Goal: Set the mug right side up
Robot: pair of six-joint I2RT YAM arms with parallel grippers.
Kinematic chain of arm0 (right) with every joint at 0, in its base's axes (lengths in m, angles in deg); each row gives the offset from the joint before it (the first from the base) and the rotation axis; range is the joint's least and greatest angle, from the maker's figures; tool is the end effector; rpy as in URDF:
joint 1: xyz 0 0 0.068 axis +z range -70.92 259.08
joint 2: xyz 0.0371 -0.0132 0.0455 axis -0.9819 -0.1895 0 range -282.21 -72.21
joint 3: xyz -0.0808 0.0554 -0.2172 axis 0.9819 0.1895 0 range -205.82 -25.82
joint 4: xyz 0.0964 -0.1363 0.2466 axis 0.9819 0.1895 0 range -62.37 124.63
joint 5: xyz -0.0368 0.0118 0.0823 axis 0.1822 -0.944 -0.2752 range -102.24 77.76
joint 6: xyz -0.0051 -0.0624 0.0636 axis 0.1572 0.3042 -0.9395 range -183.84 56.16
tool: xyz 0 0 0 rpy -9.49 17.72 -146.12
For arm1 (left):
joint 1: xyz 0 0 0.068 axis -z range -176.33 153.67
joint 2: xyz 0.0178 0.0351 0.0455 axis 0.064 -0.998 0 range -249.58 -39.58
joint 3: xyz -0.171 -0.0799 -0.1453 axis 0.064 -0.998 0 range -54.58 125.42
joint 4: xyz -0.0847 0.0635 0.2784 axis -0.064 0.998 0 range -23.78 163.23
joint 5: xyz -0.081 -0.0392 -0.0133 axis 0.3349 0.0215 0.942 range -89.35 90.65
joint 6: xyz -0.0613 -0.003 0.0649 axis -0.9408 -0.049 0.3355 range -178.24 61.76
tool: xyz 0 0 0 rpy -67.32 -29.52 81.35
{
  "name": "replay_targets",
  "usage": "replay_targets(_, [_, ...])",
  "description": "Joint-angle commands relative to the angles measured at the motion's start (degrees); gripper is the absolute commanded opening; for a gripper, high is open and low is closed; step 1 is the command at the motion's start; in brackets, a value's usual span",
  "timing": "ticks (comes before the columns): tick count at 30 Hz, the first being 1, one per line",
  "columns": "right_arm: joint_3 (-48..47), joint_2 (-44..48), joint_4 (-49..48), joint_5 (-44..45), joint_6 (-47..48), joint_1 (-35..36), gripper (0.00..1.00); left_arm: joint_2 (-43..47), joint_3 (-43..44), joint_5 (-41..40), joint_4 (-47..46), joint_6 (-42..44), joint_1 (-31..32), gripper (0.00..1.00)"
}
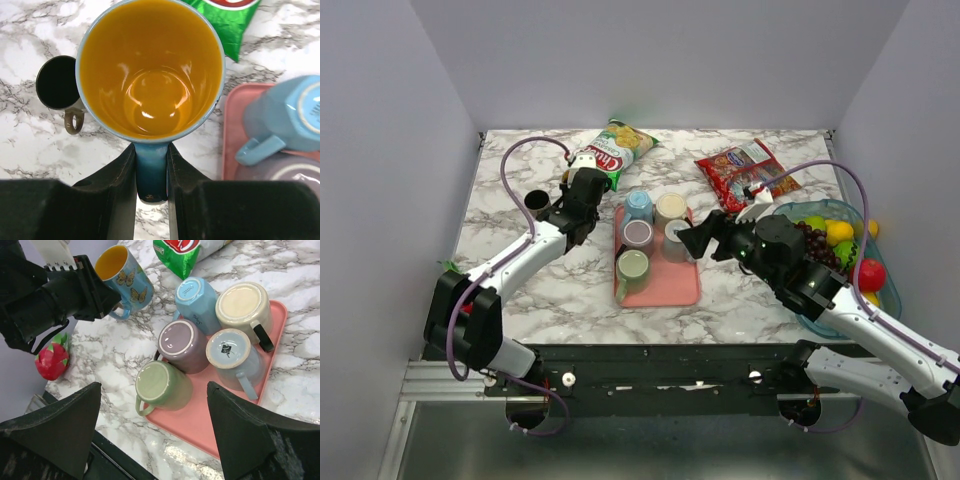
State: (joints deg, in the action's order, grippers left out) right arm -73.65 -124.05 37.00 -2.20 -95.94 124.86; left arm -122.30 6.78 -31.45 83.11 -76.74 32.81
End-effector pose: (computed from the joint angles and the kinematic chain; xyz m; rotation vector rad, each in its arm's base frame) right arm 0.2290 0.2156 0.2976 -0.0939 1.8734 0.8014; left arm 0.3596 -0.1521 0.2048 -0.0974 2.1236 0.1414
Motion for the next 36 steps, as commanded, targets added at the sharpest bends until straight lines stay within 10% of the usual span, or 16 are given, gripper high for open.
replay_targets(1, [1.3,0.7,1.1,1.6,0.4,0.1,0.93,-1.0,-2.2,2.3,-11.7,-1.8,-3.4,0.00])
replay_targets(21, [0.1,-0.7,2.6,-1.4,-0.4,-0.2,0.96,-9.4,-7.1,6.5,-20.0,-7.3,-9.7,0.02])
replay_targets(25, [-0.1,-1.4,3.6,-1.3,-0.8,-0.3,0.97,-9.9,-7.2,6.2,-19.7,-8.4,-9.7,0.24])
replay_targets(26, [-0.1,-1.4,3.8,-1.2,-1.1,-0.3,0.97,-9.7,-7.2,6.2,-19.4,-8.5,-9.7,0.52])
replay_targets(29, [-0.1,-1.9,4.8,-0.7,-1.6,-0.3,0.98,-8.3,-8.0,7.7,-20.4,-8.6,-9.6,0.75])
replay_targets(36, [-1.1,-4.2,7.4,-0.2,-2.4,-0.5,1.00,-2.4,-8.6,12.7,-18.4,-11.2,-8.8,0.95])
